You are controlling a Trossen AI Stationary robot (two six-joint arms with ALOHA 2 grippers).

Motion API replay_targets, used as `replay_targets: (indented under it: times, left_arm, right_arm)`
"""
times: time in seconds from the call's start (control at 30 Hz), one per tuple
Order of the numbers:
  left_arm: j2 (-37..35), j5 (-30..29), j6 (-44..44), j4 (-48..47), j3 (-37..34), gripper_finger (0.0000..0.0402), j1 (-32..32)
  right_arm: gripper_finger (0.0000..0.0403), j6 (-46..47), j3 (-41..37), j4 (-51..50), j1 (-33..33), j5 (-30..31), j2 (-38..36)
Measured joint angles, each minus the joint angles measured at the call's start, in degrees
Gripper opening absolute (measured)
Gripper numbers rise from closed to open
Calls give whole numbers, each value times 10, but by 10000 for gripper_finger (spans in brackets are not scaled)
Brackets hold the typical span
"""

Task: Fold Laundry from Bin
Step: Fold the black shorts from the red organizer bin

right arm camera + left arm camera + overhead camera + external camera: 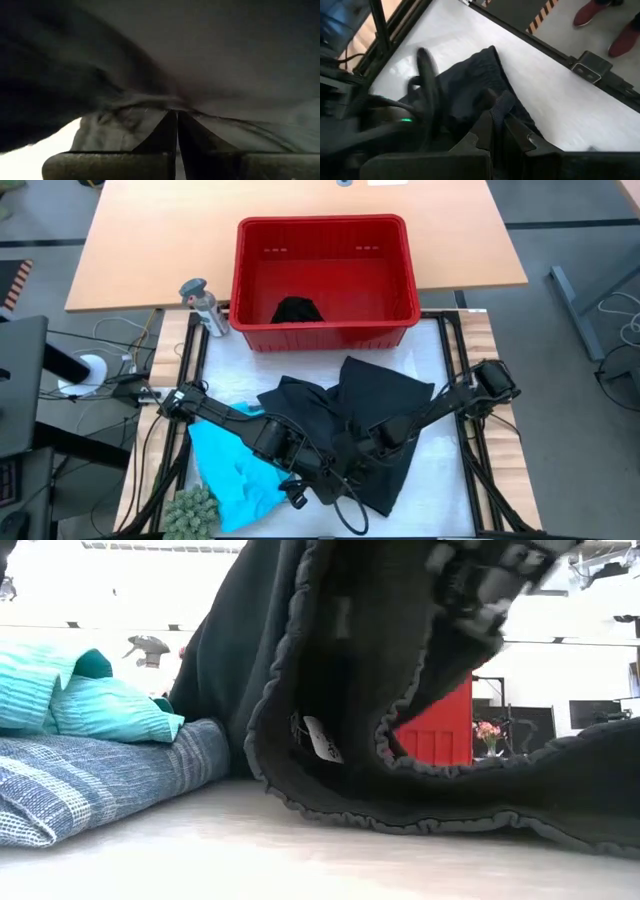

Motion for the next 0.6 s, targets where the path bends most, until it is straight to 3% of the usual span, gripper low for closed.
replay_targets:
  times: [0.33, 0.5, 0.6]
  left_arm:
    - [0, -30, -16, 3, 0, 0, -16]
    - [0, -47, -35, 18, -4, 0, -15]
    - [0, -53, -36, 31, -4, 0, -14]
  right_arm:
    - [26, -66, 1, -254, 31, 3, -160]
    - [33, -95, 1, -430, 16, 86, -262]
    - [35, -95, 1, -450, -41, 154, -331]
